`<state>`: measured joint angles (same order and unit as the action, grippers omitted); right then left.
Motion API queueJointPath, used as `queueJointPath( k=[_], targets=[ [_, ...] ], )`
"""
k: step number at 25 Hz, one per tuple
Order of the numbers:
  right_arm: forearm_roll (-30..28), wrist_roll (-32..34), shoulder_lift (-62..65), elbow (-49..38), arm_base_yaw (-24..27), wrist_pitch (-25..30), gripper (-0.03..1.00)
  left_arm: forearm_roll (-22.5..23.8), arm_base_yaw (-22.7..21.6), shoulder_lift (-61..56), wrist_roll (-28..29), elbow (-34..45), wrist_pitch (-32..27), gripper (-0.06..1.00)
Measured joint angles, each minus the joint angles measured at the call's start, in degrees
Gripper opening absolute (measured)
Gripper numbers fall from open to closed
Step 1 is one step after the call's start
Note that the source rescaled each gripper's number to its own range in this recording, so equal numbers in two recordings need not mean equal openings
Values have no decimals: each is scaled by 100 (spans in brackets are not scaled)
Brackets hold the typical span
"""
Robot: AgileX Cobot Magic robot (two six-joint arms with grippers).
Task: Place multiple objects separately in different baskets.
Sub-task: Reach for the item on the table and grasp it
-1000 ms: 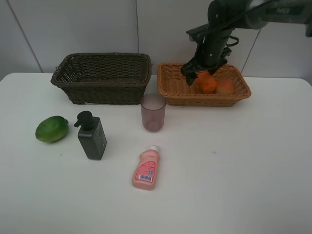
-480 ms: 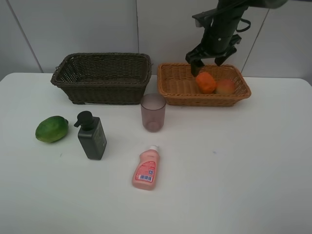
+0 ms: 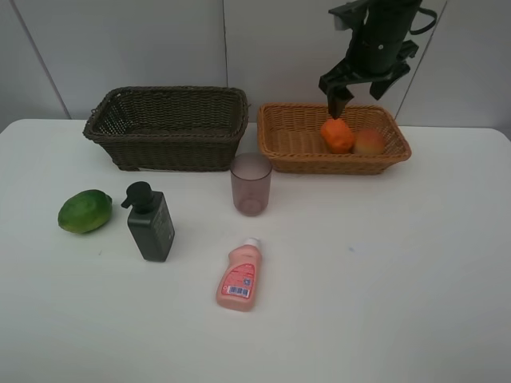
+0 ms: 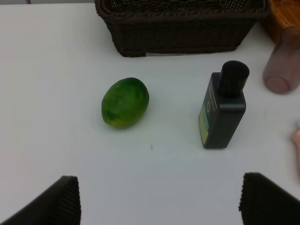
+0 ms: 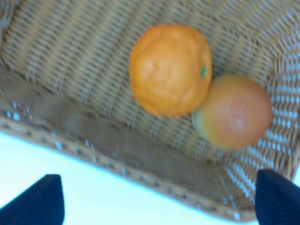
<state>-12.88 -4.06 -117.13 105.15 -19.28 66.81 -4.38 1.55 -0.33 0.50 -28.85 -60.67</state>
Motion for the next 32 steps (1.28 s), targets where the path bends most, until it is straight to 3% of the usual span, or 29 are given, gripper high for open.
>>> queueJointPath(
  k=[5,17,24,32],
  targets=[
    [-67,0,659,-1046,0,-140,66,0,0,0,0,0,0,89],
    [-67,323,2670,-3925,0,-1357,66,0,0,0,0,0,0,89],
    [-81,537,4039,-5206,69,-1226,66,0,0,0,0,0,0,89],
    [255,605,5855,-6140,720,-1069,66,0,0,0,0,0,0,89]
  ],
)
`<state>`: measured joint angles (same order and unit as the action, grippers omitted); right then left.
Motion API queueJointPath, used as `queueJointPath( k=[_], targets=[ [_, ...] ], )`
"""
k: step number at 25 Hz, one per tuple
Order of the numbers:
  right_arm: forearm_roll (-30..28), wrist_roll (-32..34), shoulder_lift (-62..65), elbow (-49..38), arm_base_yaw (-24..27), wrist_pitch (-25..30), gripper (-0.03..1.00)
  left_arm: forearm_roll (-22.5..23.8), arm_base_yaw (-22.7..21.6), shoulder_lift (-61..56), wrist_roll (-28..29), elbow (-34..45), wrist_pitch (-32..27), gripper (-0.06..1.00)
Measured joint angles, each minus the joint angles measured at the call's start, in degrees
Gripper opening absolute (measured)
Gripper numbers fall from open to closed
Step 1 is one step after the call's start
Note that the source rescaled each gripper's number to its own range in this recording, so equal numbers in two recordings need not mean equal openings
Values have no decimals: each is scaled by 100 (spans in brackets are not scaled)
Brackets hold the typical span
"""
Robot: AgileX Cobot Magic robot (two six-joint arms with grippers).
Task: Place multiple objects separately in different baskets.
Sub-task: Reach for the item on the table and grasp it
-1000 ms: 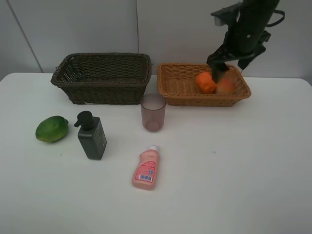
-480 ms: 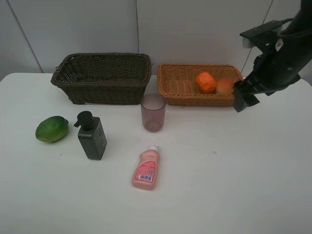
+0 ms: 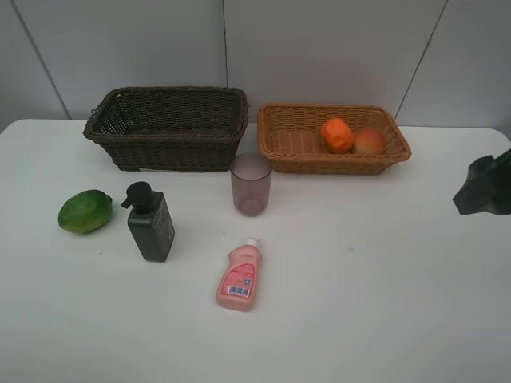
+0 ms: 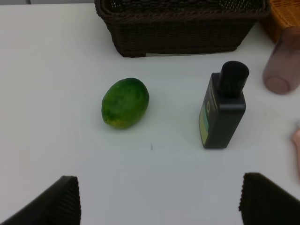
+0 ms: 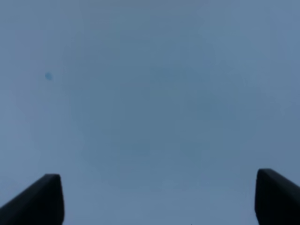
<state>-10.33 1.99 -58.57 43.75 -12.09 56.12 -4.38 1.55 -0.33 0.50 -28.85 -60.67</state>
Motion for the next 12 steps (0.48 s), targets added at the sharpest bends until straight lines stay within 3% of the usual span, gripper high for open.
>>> queueJointPath(
  k=[12],
  targets=[
    [388,0,2559,-253,234,1051,66,0,0,0,0,0,0,89]
  ],
)
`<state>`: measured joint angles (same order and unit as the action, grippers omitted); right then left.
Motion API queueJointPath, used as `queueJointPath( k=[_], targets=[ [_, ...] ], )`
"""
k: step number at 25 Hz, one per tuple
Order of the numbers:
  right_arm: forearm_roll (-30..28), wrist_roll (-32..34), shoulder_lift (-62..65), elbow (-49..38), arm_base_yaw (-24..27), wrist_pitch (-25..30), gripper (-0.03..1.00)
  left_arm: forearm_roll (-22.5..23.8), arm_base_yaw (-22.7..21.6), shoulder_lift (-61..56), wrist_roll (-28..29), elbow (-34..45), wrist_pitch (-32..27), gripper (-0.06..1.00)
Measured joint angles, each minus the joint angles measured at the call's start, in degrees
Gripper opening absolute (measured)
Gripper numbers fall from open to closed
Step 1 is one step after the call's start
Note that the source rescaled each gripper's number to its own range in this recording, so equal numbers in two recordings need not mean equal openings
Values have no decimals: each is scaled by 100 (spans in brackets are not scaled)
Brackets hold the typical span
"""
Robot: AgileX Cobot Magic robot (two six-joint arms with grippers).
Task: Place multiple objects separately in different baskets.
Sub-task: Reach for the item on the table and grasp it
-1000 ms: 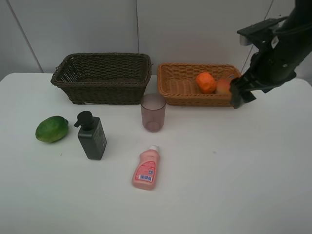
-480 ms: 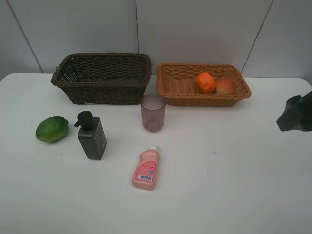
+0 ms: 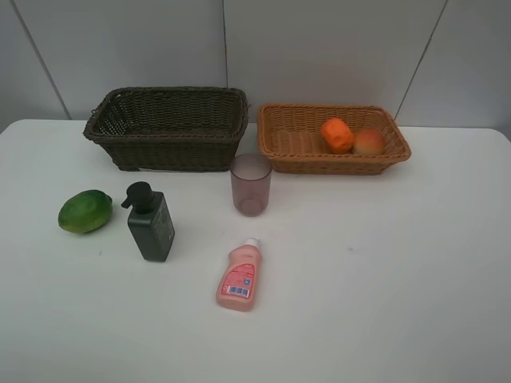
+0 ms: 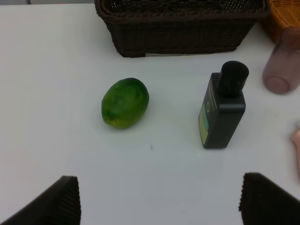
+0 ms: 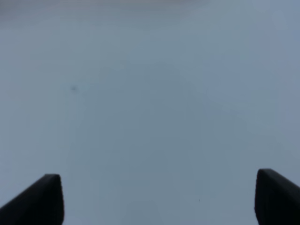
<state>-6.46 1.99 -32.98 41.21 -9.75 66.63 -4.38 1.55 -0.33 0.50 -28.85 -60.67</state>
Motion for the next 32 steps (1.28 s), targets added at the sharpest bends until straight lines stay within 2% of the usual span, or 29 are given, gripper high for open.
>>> queueJointPath(
  k=[5,20,26,28,30,32],
  targets=[
    [5,0,592,0,0,321,66,0,0,0,0,0,0,89],
    [273,0,2922,-17,0,341,66,0,0,0,0,0,0,89],
    [482,0,3324,-728,0,340,66,0,0,0,0,0,0,89],
    [561,-5,3324,-866,0,189,66,0,0,0,0,0,0,89],
    [573,-5,3324,-979,0,-292,66,0,0,0,0,0,0,89],
    [573,-5,3324,-1086,0,-466,66,0,0,0,0,0,0,89]
  ],
)
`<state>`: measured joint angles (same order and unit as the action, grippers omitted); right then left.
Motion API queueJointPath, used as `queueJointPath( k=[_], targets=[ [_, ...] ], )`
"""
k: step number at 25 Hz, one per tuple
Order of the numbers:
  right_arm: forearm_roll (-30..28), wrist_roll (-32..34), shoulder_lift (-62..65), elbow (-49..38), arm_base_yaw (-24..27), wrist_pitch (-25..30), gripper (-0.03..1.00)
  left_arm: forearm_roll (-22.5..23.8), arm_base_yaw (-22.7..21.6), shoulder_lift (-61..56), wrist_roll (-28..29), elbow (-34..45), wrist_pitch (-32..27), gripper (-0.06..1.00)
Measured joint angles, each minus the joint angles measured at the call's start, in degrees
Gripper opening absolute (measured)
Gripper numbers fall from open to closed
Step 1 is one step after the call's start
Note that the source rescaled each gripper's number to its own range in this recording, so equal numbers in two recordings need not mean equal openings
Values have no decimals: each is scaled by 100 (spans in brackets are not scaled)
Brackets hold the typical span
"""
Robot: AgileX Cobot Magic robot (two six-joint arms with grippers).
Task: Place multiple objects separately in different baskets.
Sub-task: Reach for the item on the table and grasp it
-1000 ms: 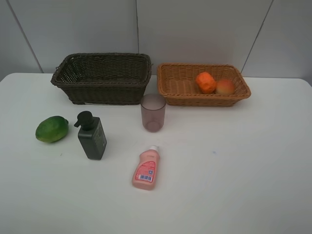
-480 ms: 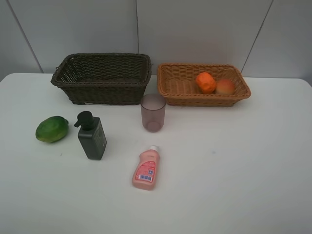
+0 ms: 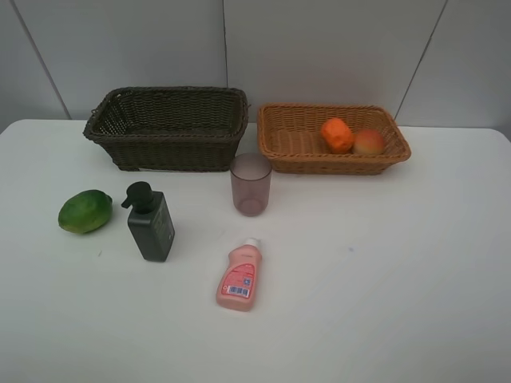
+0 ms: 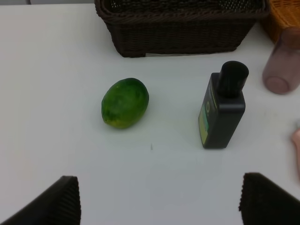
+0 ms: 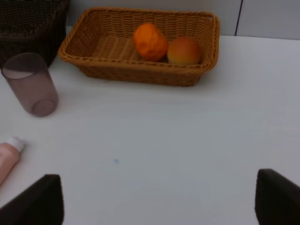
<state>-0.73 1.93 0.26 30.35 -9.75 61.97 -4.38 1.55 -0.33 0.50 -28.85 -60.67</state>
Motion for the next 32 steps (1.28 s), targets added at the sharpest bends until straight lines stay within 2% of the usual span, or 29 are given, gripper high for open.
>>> queueJointPath(
  k=[10,21,27,32],
  targets=[
    [-257,4,0,-46,-26,-88,66,0,0,0,0,0,0,89],
    [-269,4,0,-46,-26,-94,66,0,0,0,0,0,0,89],
    [-269,4,0,-46,260,-100,66,0,0,0,0,0,0,89],
    [-269,4,0,-46,276,-100,66,0,0,0,0,0,0,89]
  ],
)
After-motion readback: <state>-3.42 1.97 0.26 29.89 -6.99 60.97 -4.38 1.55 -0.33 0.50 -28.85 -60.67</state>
